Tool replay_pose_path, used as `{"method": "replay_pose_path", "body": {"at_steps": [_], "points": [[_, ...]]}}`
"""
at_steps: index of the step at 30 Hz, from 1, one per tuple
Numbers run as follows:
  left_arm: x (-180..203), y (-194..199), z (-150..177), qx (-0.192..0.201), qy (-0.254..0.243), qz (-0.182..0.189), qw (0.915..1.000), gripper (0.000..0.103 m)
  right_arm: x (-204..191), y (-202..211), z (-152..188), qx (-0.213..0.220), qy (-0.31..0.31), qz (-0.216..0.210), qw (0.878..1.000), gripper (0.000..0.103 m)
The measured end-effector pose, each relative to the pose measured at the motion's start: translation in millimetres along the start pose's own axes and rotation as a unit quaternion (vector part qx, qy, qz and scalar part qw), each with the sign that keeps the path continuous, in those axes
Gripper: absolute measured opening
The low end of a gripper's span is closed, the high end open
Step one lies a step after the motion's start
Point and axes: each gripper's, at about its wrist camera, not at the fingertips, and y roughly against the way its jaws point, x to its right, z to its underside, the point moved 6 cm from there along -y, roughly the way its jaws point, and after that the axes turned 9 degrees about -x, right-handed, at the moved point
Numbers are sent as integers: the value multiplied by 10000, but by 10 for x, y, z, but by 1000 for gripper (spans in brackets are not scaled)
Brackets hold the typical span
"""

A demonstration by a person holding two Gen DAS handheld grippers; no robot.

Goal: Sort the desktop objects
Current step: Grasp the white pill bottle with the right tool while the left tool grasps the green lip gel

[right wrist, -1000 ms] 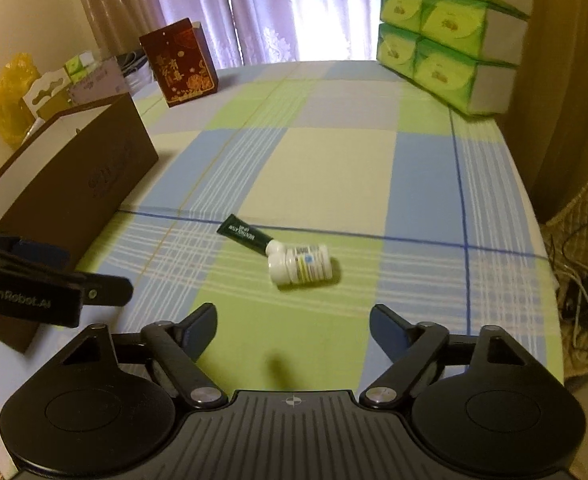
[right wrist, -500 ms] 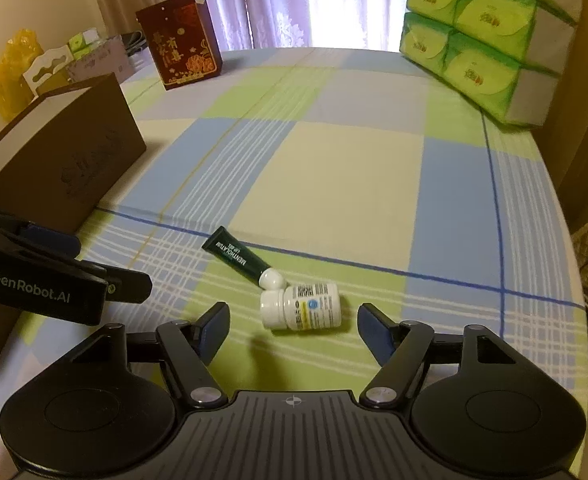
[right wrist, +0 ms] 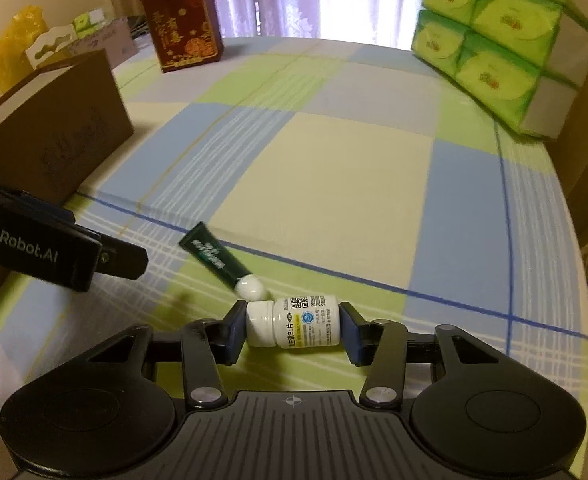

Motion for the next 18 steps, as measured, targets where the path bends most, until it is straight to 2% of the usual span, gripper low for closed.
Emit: {"method": "replay_pose_path", "body": {"at_steps": [12,18], "points": [[340,-220,-267,36,6,311,9995,87,429,210,231,-13,-410,413,9983,45],[438,-446,-272,-64,-234,184,9995,87,455,254,290,-19,-450,457,9979,45]]}}
